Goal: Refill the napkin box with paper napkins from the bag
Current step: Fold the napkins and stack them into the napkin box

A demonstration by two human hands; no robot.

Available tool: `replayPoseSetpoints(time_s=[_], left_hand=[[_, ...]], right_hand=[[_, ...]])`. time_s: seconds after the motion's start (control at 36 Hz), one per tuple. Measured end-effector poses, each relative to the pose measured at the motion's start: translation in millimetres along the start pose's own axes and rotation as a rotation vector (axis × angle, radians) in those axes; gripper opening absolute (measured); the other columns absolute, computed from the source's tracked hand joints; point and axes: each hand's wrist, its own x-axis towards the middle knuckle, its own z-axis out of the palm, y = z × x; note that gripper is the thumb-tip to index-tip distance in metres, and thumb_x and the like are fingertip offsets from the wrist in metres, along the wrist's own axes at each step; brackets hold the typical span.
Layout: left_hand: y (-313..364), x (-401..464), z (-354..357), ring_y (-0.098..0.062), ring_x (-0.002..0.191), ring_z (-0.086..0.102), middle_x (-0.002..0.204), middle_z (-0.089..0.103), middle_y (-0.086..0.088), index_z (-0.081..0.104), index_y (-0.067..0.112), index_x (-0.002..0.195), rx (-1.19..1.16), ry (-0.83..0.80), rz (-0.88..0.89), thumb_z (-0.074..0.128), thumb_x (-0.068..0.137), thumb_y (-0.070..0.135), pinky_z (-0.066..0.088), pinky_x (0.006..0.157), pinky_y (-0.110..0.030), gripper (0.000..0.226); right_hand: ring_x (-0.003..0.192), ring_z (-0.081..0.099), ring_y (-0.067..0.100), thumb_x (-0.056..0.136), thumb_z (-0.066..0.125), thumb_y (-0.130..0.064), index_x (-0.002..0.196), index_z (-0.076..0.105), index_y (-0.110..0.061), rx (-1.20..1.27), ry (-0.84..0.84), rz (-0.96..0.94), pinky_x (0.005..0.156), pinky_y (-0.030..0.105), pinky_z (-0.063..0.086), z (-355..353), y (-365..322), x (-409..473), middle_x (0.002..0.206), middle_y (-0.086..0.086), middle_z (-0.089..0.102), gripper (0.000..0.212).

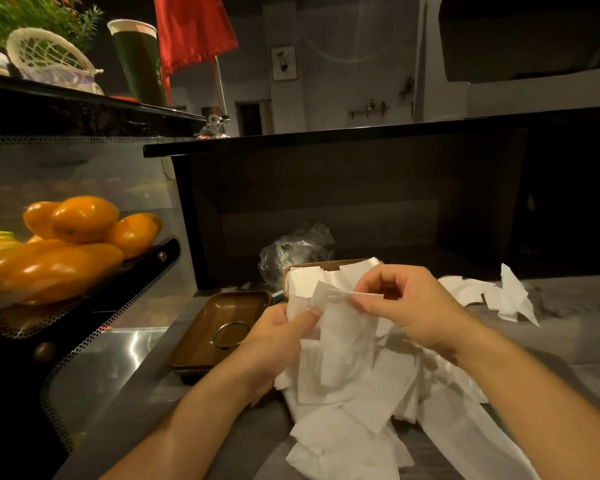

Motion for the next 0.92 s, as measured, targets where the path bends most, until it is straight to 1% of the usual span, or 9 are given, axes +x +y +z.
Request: replayPoseSetpoints(time_s=[0.11,0.33,0.53,0.58,0.64,0.69,0.75,0.83,0.92], left_hand=[[3,-3,1,-0.013,0.079,0.076,0.088,0.079,0.004,0.075,0.028,0.087,-0.045,-0.052,-0.001,0.061,0.096,0.038,0.060,0.067,-0.031,0.019],[-1,-1,2,-0.007,0.084,0.074,0.092,0.078,0.012,0.071,0.031,0.102,-0.038,-0.047,0.008,0.057,0.096,0.044,0.058,0.069,-0.027,0.020],[-2,1,-6,-0.007,0.081,0.075,0.089,0.078,0.012,0.069,0.029,0.103,0.038,-0.120,0.024,0.074,0.091,0.018,0.058,0.060,-0.023,0.018],[-5,4,-7,-0.008,0.078,0.075,0.086,0.078,0.010,0.070,0.027,0.102,0.061,-0.067,0.051,0.076,0.088,0.013,0.059,0.060,-0.025,0.021],[-7,7,-8,-0.009,0.077,0.074,0.084,0.077,0.008,0.072,0.026,0.100,0.060,0.002,0.072,0.076,0.088,0.013,0.062,0.063,-0.030,0.018],[-9,10,-8,-0.011,0.080,0.071,0.087,0.075,0.008,0.067,0.032,0.096,0.056,0.073,0.074,0.081,0.085,0.020,0.059,0.061,-0.026,0.022],[-12,14,-9,-0.012,0.093,0.067,0.101,0.069,0.008,0.061,0.037,0.102,0.075,0.111,0.084,0.084,0.082,0.030,0.057,0.067,-0.025,0.031],[-14,15,-10,-0.013,0.096,0.067,0.102,0.071,0.009,0.066,0.040,0.103,0.079,0.102,0.137,0.082,0.083,0.031,0.059,0.071,-0.027,0.027],[-12,13,-10,-0.007,0.094,0.070,0.101,0.073,0.014,0.065,0.039,0.117,0.053,0.051,0.186,0.084,0.079,0.031,0.060,0.071,-0.024,0.043]], right_hand=[[0.098,0.063,0.008,0.087,0.078,-0.028,0.088,0.075,-0.028,0.002,0.079,0.024,0.075,0.015,0.048,12,6,4,0.102,-0.018,0.066,0.003],[0.086,0.070,0.009,0.087,0.076,-0.029,0.089,0.075,-0.028,0.060,0.068,0.036,0.067,0.016,0.056,14,8,3,0.083,-0.017,0.072,0.002],[0.090,0.069,0.009,0.087,0.077,-0.026,0.088,0.073,-0.029,0.002,0.172,-0.124,0.078,0.025,0.059,3,0,-1,0.086,-0.019,0.071,0.006],[0.091,0.069,0.008,0.087,0.077,-0.022,0.084,0.075,-0.027,0.030,-0.004,-0.129,0.079,0.026,0.060,-3,-5,-5,0.088,-0.017,0.072,0.006],[0.098,0.071,0.012,0.088,0.076,-0.017,0.081,0.076,-0.025,0.052,-0.348,-0.103,0.083,0.028,0.059,-10,-11,-11,0.098,-0.010,0.075,0.011],[0.111,0.067,0.013,0.090,0.074,-0.013,0.082,0.075,-0.022,-0.016,-0.645,-0.053,0.093,0.028,0.056,-14,-15,-16,0.112,-0.008,0.073,0.012],[0.115,0.064,0.012,0.090,0.073,-0.014,0.084,0.076,-0.023,-0.060,-0.733,-0.020,0.097,0.029,0.054,-17,-17,-18,0.115,-0.009,0.072,0.012],[0.101,0.067,0.010,0.089,0.073,-0.023,0.081,0.076,-0.030,0.005,-0.589,0.009,0.086,0.023,0.055,-20,-18,-18,0.102,-0.007,0.072,0.012],[0.097,0.068,0.006,0.087,0.074,-0.028,0.079,0.077,-0.029,0.097,-0.367,0.019,0.080,0.021,0.055,-19,-14,-13,0.096,-0.010,0.072,0.008]])
